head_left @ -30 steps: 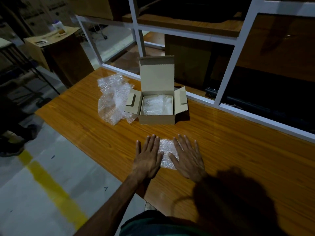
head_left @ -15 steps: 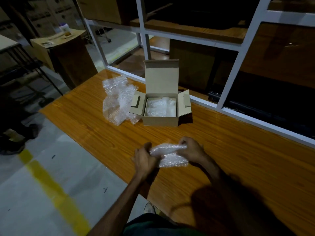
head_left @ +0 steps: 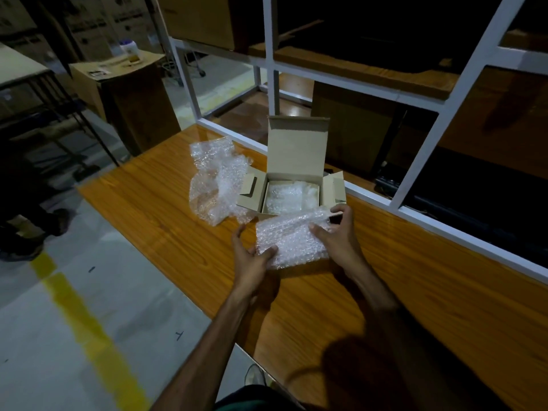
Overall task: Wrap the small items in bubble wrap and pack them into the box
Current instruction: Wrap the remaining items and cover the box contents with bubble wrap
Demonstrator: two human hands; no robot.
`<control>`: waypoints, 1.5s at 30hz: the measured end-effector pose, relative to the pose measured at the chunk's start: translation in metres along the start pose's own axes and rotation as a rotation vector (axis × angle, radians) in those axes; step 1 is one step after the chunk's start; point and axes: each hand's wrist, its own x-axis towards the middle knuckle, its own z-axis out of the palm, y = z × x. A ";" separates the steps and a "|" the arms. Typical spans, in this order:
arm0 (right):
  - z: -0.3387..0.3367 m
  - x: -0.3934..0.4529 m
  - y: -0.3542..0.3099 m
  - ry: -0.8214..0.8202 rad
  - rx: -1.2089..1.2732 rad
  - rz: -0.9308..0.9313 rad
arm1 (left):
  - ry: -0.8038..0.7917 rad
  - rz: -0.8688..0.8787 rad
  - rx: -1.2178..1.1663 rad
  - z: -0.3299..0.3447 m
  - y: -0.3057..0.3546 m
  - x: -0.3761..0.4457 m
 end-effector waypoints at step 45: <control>0.077 0.228 -0.038 -0.585 -1.052 -0.835 | 0.206 0.420 1.558 0.071 0.023 0.111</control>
